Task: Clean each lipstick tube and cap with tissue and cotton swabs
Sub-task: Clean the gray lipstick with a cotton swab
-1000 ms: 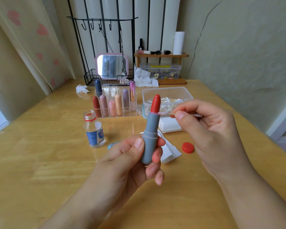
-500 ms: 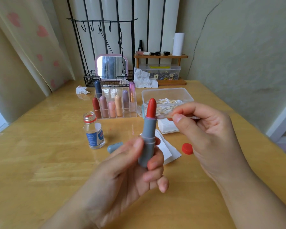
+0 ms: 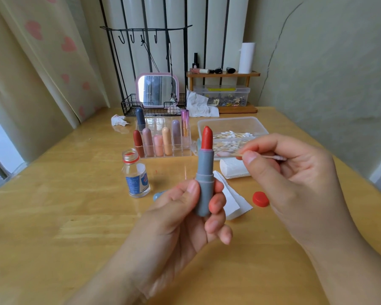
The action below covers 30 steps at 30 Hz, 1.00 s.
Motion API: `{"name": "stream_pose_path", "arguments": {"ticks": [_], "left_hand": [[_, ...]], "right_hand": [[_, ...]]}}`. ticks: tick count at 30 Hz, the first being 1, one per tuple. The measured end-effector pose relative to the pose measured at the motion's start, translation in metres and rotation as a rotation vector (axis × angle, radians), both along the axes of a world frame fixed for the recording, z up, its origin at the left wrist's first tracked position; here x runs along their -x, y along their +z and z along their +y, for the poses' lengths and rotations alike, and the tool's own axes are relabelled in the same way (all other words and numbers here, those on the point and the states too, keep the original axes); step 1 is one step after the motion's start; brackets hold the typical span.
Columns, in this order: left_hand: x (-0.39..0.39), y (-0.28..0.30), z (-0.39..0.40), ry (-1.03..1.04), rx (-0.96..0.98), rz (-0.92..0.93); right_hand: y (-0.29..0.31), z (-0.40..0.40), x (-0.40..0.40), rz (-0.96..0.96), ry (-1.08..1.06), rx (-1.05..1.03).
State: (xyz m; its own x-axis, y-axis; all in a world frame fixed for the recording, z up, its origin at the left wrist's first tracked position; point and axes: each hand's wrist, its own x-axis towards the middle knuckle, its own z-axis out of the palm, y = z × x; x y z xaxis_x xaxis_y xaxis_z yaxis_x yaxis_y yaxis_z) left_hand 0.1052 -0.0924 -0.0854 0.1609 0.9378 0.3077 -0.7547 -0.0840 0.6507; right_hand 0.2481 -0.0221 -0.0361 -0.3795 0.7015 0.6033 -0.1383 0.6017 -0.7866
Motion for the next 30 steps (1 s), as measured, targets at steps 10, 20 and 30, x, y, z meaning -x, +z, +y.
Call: {"name": "stream_pose_path", "arguments": {"ticks": [10, 20, 30], "left_hand": [[-0.0027, -0.0019, -0.0007, 0.112, -0.013, 0.08], [-0.0025, 0.0005, -0.0028, 0.087, -0.014, 0.068], [-0.0035, -0.0001, -0.0029, 0.084, -0.011, 0.066]], "right_hand": [[-0.0005, -0.0041, 0.0042, -0.089, -0.159, -0.157], [-0.0001, -0.0015, 0.0018, -0.058, -0.123, -0.042], [0.0002, -0.0077, 0.0052, -0.027, -0.05, -0.058]]}}
